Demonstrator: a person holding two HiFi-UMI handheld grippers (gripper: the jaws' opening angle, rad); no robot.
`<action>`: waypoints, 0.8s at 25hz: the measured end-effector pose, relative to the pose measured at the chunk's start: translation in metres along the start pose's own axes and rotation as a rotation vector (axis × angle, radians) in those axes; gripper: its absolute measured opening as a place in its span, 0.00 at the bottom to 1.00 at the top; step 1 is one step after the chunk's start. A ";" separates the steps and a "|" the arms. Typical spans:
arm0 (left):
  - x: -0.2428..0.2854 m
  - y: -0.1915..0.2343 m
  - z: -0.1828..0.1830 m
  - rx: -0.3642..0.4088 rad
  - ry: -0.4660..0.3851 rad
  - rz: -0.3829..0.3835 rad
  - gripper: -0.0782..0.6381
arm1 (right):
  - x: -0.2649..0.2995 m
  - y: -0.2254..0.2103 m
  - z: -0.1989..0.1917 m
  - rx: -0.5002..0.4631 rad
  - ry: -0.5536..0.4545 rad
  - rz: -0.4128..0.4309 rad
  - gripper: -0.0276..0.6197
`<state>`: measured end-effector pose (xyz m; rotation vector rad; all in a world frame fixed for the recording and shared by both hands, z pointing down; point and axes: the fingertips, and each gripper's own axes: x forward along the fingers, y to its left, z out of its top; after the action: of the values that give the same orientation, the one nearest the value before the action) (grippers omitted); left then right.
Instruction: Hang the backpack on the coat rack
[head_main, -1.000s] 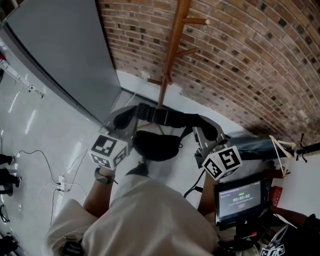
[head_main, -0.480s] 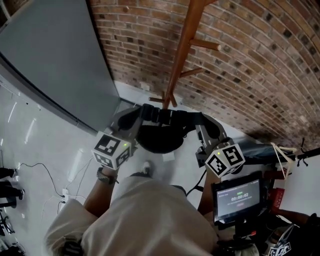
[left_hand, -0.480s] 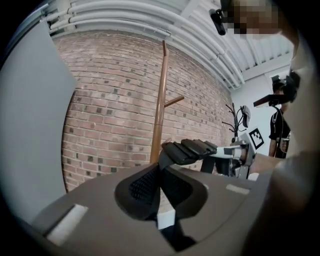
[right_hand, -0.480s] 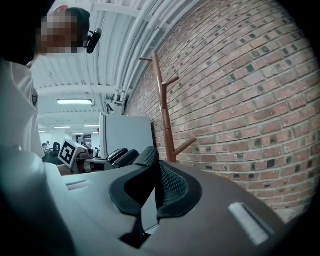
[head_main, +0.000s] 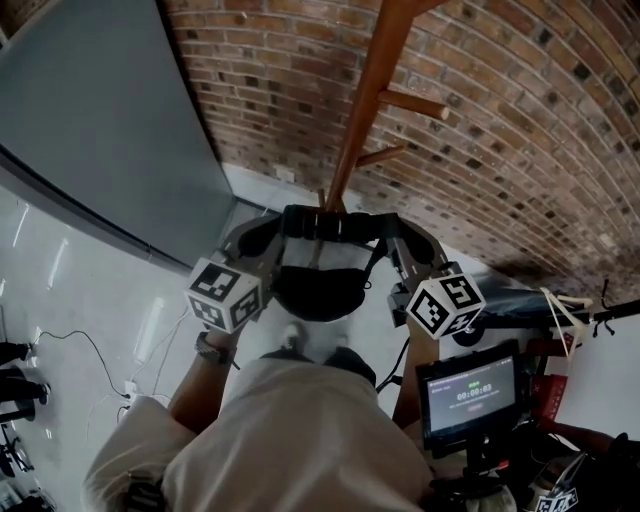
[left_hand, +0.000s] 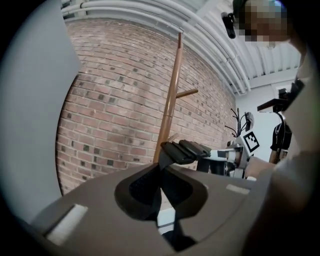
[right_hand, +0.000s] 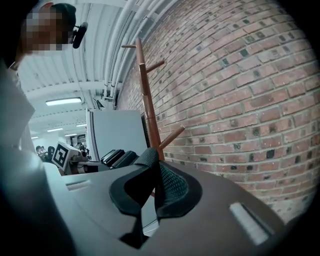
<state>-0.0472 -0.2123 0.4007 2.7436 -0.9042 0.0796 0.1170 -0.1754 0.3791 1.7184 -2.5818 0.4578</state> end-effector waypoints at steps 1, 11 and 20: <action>0.001 0.001 -0.003 -0.007 0.005 0.004 0.11 | 0.002 -0.003 -0.003 0.018 0.006 0.011 0.05; 0.016 0.019 -0.027 -0.059 0.052 0.110 0.11 | 0.037 -0.019 -0.009 0.067 0.044 0.146 0.05; 0.029 0.031 -0.050 -0.093 0.108 0.153 0.12 | 0.059 -0.032 -0.031 0.085 0.125 0.190 0.05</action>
<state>-0.0408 -0.2403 0.4594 2.5552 -1.0580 0.2061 0.1173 -0.2323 0.4265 1.4199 -2.6814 0.6661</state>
